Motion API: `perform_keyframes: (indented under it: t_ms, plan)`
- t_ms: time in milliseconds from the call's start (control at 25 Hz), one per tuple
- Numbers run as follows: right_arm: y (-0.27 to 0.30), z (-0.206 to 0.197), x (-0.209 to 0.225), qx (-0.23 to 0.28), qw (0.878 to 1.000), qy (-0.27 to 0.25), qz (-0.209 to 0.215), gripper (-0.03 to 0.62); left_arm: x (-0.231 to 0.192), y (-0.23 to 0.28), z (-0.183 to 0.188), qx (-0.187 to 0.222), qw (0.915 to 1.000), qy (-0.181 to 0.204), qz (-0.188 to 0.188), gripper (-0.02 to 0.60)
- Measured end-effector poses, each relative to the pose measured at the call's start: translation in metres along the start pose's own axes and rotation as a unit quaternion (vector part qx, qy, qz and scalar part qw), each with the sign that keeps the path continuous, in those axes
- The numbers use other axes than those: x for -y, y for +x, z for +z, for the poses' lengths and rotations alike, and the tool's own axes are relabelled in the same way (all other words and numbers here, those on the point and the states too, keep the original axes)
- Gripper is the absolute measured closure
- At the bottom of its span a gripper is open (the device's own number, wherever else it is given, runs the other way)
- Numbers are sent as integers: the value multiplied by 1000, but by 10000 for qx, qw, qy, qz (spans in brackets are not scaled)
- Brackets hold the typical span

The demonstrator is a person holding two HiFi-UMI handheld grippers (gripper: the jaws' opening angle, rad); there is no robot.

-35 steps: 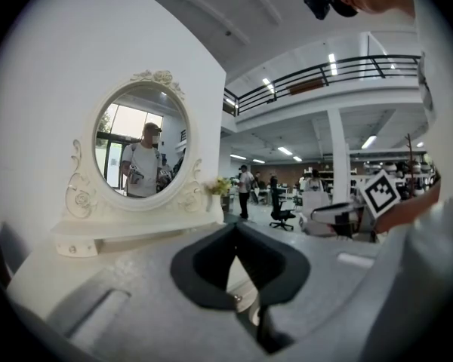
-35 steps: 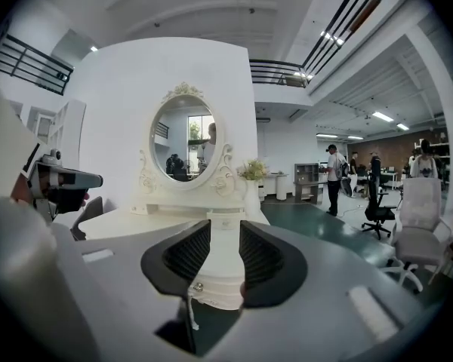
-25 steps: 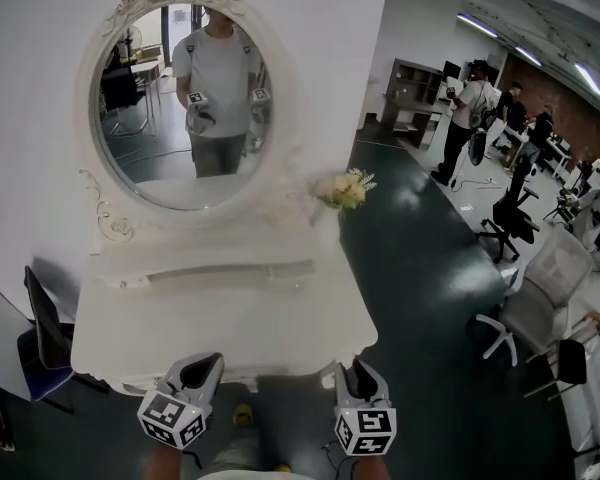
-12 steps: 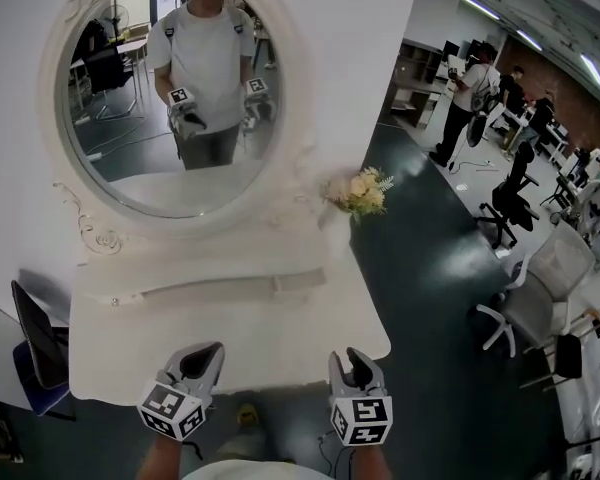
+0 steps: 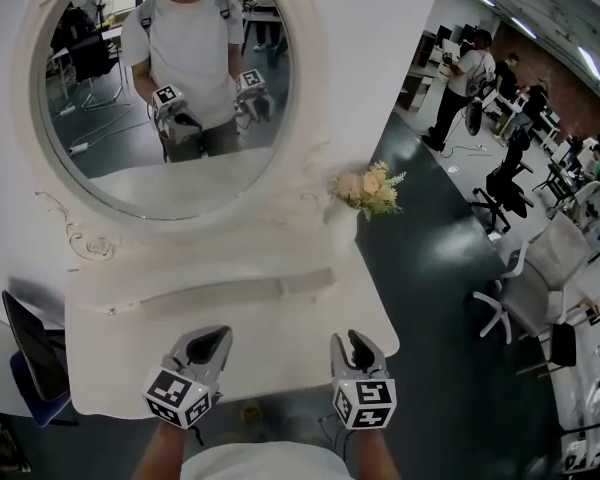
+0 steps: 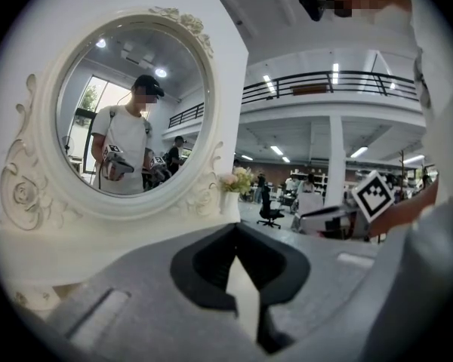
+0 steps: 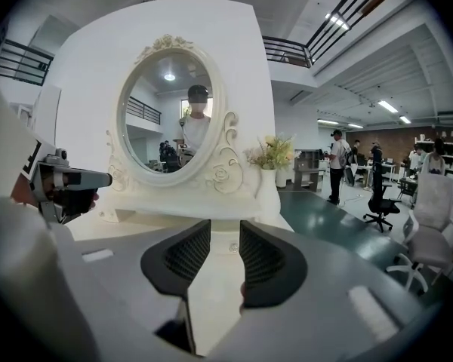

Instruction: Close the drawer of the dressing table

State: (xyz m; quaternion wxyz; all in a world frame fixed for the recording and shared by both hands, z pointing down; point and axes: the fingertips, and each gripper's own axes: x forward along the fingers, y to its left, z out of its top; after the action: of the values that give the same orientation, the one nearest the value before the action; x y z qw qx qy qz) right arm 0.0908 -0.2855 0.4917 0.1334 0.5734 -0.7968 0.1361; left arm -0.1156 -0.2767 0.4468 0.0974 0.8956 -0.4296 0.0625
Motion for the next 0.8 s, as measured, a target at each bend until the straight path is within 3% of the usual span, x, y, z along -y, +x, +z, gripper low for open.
perform_keyframes:
  t_ms: [280, 800]
  plan:
    - [23, -1, 9, -95, 10000, 20, 20, 488, -12, 22, -7, -118, 9999, -94, -27, 583]
    - [90, -25, 42, -531, 9972, 140, 509, 489, -29, 86, -20, -414, 9987, -163, 237, 583]
